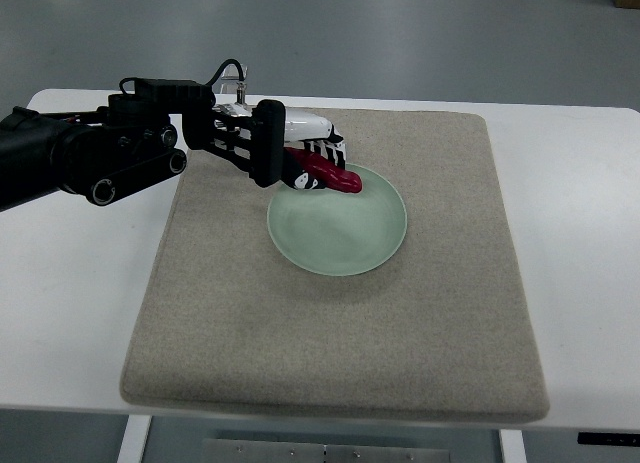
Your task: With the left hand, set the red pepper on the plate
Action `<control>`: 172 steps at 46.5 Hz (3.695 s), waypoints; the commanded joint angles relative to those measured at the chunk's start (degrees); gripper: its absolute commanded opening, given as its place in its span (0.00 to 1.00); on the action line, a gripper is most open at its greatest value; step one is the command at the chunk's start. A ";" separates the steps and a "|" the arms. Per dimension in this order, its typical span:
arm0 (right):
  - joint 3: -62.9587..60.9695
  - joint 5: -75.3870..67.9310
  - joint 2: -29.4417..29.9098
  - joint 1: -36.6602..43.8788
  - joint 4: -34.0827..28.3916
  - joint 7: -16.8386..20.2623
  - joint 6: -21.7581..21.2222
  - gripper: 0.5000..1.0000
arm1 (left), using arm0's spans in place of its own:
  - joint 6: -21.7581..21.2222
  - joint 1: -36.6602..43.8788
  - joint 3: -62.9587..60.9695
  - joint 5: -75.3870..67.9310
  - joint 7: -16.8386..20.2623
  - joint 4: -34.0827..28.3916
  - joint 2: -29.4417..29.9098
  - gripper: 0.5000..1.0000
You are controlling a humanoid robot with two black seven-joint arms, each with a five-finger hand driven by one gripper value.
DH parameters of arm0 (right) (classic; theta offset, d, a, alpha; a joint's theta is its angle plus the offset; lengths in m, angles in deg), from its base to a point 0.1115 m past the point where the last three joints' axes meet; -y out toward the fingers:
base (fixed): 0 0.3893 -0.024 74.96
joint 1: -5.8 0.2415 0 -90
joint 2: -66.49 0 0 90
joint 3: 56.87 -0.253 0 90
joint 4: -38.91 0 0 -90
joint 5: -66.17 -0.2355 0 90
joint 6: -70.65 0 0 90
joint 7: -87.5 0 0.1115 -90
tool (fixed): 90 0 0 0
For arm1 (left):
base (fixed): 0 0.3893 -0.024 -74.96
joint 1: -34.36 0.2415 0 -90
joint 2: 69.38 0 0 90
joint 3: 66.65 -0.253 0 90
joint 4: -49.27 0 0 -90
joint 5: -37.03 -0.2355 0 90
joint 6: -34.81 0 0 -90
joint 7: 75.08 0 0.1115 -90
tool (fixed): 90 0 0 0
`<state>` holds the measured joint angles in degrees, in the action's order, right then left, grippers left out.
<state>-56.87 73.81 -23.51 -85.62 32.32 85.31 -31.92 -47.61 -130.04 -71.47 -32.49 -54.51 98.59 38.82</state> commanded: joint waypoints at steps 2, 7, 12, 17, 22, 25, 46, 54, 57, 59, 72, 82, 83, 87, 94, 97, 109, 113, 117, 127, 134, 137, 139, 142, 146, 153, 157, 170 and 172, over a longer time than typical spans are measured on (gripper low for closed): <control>0.01 0.00 0.00 0.02 0.00 0.00 0.00 0.86 | -0.02 0.13 -0.01 0.00 -0.01 2.09 -0.01 0.03; 0.01 0.00 0.00 -0.07 0.00 0.00 0.00 0.86 | 0.07 0.39 -0.01 -0.09 0.08 4.20 -0.01 0.09; 0.00 0.00 0.00 0.02 0.00 0.00 0.00 0.86 | 0.07 0.48 -0.09 -0.18 0.08 4.73 -0.01 0.09; 0.01 0.00 0.00 0.02 0.00 0.00 0.00 0.86 | 0.16 0.65 -0.09 -0.53 0.08 4.74 -0.01 0.09; 0.01 -0.09 0.00 0.02 0.00 0.08 0.00 0.86 | 0.16 0.66 -0.09 -0.62 -0.01 4.74 -0.19 0.11; 0.01 0.00 0.00 0.02 0.00 0.00 0.00 0.86 | 0.16 0.83 -0.09 -0.62 -0.01 4.74 -0.45 0.16; 0.01 0.00 0.00 -0.07 0.00 0.00 0.00 0.86 | 0.07 1.01 0.08 -0.53 0.17 4.74 -0.37 0.47; 0.01 0.00 0.00 0.02 0.00 0.00 0.00 0.86 | 0.07 0.92 0.08 -0.44 0.17 4.74 -0.45 0.49; 0.01 0.00 0.00 -0.07 0.00 0.00 0.09 0.86 | 0.07 1.01 0.08 -0.44 0.08 4.65 -0.45 0.49; 0.01 0.00 0.00 0.02 0.00 0.00 0.00 0.86 | -0.02 1.01 0.08 -0.35 0.08 4.56 -0.37 0.49; 0.01 0.00 0.00 -0.07 0.00 0.00 0.00 0.86 | -1.59 1.01 0.43 0.44 -0.01 -0.62 0.07 0.53; 0.01 0.00 0.00 0.02 0.00 0.08 0.00 0.86 | -5.90 1.97 0.87 0.88 -0.01 -10.19 0.07 0.68; 0.01 0.00 0.00 0.02 0.00 0.00 0.00 0.86 | -5.91 1.97 0.87 0.97 -0.01 -11.25 -0.01 0.68; 0.00 0.00 0.00 -0.07 0.00 0.00 0.00 0.86 | -5.91 1.97 1.05 1.67 -0.01 -14.94 -0.10 0.68; 0.01 0.00 0.00 0.02 0.00 0.08 0.00 0.86 | -5.38 1.97 2.28 6.49 -0.01 -20.66 0.07 0.70; 0.01 0.00 0.00 -0.07 0.00 0.08 0.00 0.86 | -5.20 1.62 2.37 9.92 -0.01 -22.94 0.07 0.71; 0.01 0.00 0.00 -0.07 0.00 0.00 0.00 0.86 | -4.94 -0.22 3.07 31.53 -0.27 -26.29 0.51 0.76; 0.01 0.00 0.00 -0.07 0.00 0.00 0.00 0.86 | -4.94 -0.14 3.86 40.41 -0.53 -26.38 0.60 0.76; 0.01 0.00 0.00 -0.07 0.00 0.00 0.00 0.86 | -4.94 0.65 4.74 48.76 -0.54 -27.08 0.95 0.75; 0.01 -0.09 0.00 -0.07 0.00 0.00 0.00 0.86 | -4.94 3.99 11.58 61.69 -0.18 -27.87 0.43 0.78; 0.01 0.00 0.00 0.02 0.00 0.00 0.00 0.86 | -4.94 7.42 21.16 63.90 -0.18 -28.93 -0.89 0.92; 0.01 0.00 0.00 0.02 0.00 0.00 0.00 0.86 | -4.85 8.39 24.68 63.98 -0.27 -28.93 -1.68 0.93; 0.01 0.00 0.00 0.02 0.00 0.00 0.00 0.86 | -4.94 8.83 26.88 63.98 -0.36 -28.93 -2.21 0.95; 0.01 0.00 0.00 0.02 0.00 0.00 0.00 0.86 | -4.94 9.35 30.22 64.16 -0.62 -29.01 -3.00 0.98; 0.01 0.00 0.00 -0.07 0.00 0.08 0.00 0.86 | -4.76 10.67 34.17 65.12 -1.32 -29.19 -4.23 0.98; 0.01 0.00 0.00 -0.07 0.00 0.00 0.00 0.86 | -1.69 12.17 39.36 67.93 -5.27 -29.45 -5.11 0.98; 0.01 0.00 0.00 -0.07 0.00 0.08 0.00 0.86 | 1.29 13.05 40.25 70.57 -7.47 -29.54 -5.81 0.98; 0.01 0.00 0.00 0.02 0.00 0.00 0.00 0.86 | 13.15 14.28 40.34 80.33 -11.61 -31.30 -6.08 0.98; 0.01 0.00 0.00 0.02 0.00 0.00 0.00 0.86 | 15.97 14.71 40.42 80.68 -11.61 -31.30 -6.16 0.98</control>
<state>-56.87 73.80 -23.51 -85.65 32.32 85.32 -31.91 -35.77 -115.82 -31.13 47.38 -66.14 67.42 32.77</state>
